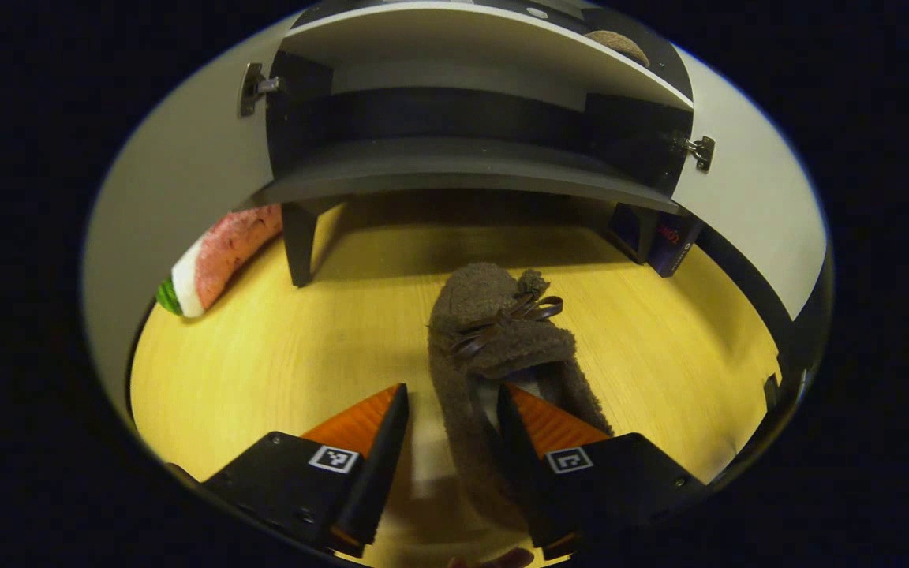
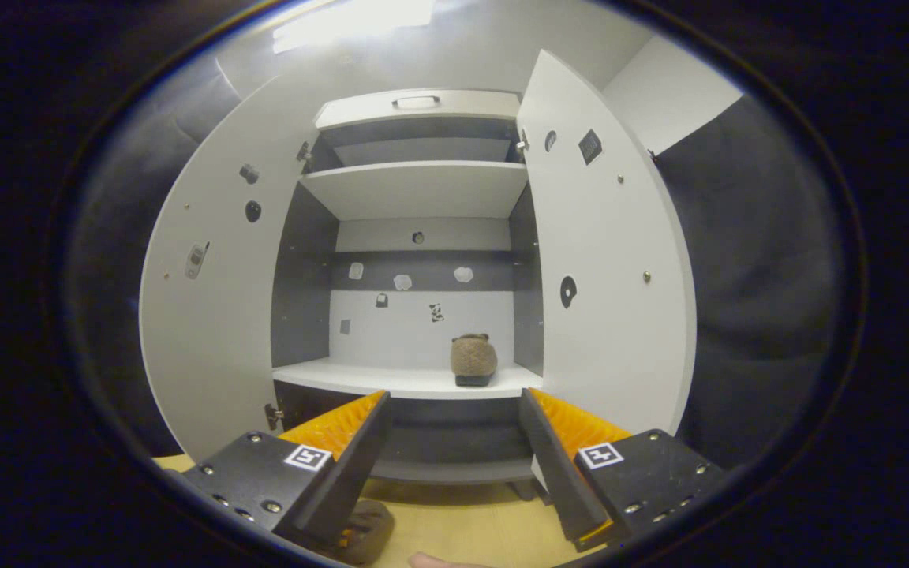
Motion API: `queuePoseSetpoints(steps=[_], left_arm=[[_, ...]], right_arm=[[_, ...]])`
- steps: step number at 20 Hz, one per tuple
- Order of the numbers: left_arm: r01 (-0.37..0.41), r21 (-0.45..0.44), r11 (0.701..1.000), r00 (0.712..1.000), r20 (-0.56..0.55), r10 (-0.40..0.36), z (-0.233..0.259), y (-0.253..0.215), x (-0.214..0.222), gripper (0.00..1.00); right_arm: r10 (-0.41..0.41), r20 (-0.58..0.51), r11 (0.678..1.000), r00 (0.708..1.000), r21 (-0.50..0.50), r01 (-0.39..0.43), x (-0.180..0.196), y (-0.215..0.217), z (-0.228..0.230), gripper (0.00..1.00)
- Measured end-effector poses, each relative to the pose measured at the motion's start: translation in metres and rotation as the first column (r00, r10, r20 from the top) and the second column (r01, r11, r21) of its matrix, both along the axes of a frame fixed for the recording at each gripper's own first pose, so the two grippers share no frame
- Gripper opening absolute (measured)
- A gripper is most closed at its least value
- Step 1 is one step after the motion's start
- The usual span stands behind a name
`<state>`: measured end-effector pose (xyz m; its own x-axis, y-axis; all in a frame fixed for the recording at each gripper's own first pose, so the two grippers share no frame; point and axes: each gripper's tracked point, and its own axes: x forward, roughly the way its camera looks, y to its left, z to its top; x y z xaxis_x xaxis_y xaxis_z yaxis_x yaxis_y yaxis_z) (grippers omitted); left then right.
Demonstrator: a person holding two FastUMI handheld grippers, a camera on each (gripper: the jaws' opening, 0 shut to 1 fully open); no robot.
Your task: Grab one shoe with the right hand and put it into the shoe cabinet, grab the other shoe with the left hand and put it into the shoe cabinet; then close the right door with the right hand and the left door with the left hand.
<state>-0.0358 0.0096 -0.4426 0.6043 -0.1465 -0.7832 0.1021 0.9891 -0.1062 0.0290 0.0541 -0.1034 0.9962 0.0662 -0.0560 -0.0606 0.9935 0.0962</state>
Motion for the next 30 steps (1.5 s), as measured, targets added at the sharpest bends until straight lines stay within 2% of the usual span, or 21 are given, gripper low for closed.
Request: queuePoseSetpoints(steps=[1, 2, 4, 5, 10, 12, 17, 24, 28, 30], left_arm=[[-0.001, -0.006, 1.0, 1.0, 0.0, 0.001, 0.0, 0.0, 0.0, 0.57], [-0.01, 0.037, 0.999, 1.0, 0.013, 0.009, -0.001, 0.009, 0.001, 0.43], [-0.014, 0.045, 0.999, 1.0, 0.02, 0.013, 0.003, 0.011, 0.001, 0.06], [-0.025, 0.046, 0.999, 0.999, 0.024, 0.024, 0.007, 0.011, -0.001, 0.03], [-0.024, 0.099, 0.995, 0.985, 0.17, 0.007, 0.06, 0.013, 0.007, 0.01], [-0.031, 0.116, 0.993, 0.968, 0.252, 0.001, 0.093, 0.012, 0.014, 0.01], [-0.062, 0.088, 0.994, 0.92, 0.391, 0.022, 0.175, 0.01, 0.029, 0.01], [-0.094, 0.067, 0.993, 0.842, 0.538, 0.043, 0.273, -0.003, 0.067, 0.0], [-0.086, -0.046, 0.995, 0.791, 0.605, 0.096, 0.323, -0.013, 0.099, 0.01], [-0.109, -0.057, 0.992, 0.747, 0.654, 0.119, 0.353, -0.008, 0.119, 0.01]], right_arm=[[0.018, -0.001, 1.0, 1.0, 0.003, -0.018, -0.001, 0.005, -0.001, 0.98], [0.039, -0.004, 0.999, 0.999, 0.007, -0.039, -0.002, 0.01, -0.002, 0.98], [0.077, -0.018, 0.997, 0.997, 0.019, -0.077, -0.004, 0.019, -0.007, 0.98], [0.088, -0.025, 0.996, 0.996, 0.019, -0.087, -0.005, 0.02, -0.009, 0.98], [0.048, -0.018, 0.999, 0.999, -0.018, -0.048, -0.005, 0.008, -0.009, 0.98], [0.044, -0.008, 0.999, 0.999, -0.014, -0.044, -0.006, 0.004, -0.005, 0.99], [0.016, 0.016, 1.0, 1.0, -0.025, -0.016, -0.005, -0.012, 0.006, 0.98], [0.008, 0.03, 1.0, 1.0, 0.004, -0.008, 0.0, -0.039, 0.022, 0.98], [0.037, 0.04, 0.999, 0.999, 0.018, -0.037, 0.001, -0.043, 0.035, 0.98], [0.035, 0.059, 0.999, 0.998, 0.008, -0.035, 0.0, -0.049, 0.041, 0.98]])
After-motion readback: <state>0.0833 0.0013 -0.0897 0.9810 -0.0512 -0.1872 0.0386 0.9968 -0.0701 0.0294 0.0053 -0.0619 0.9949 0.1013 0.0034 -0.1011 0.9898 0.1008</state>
